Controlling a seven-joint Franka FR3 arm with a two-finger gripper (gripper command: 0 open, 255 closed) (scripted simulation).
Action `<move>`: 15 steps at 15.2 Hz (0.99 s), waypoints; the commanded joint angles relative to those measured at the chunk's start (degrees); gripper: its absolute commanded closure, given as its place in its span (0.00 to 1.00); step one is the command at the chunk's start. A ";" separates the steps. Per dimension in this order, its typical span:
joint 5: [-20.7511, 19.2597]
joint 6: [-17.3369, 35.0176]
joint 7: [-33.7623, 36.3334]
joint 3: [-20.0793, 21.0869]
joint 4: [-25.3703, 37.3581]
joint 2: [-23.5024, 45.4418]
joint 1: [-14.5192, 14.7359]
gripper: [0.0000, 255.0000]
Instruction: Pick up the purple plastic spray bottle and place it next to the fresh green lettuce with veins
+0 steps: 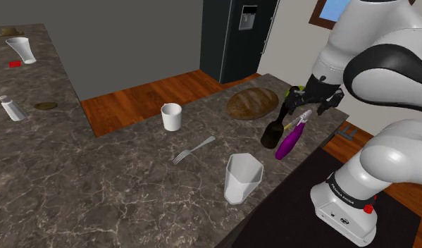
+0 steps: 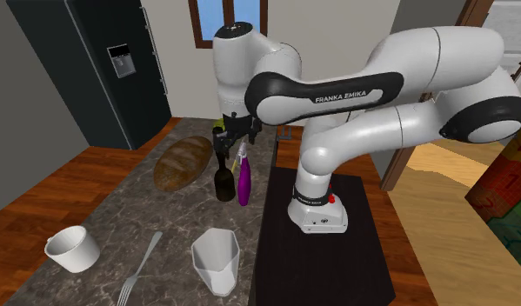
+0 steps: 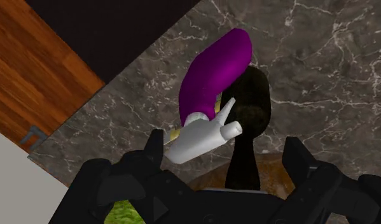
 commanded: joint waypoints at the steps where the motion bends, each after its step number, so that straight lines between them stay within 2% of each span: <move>1: 3.35 1.45 7.49 5.58 -2.52 -0.85 0.51 0.00; 5: 10.41 5.83 21.74 17.50 -5.46 1.74 0.64 0.00; 8: 15.16 9.82 31.44 26.34 -5.82 6.09 -1.11 0.00; 15: 17.91 17.10 31.38 29.79 -9.77 9.79 -1.74 0.00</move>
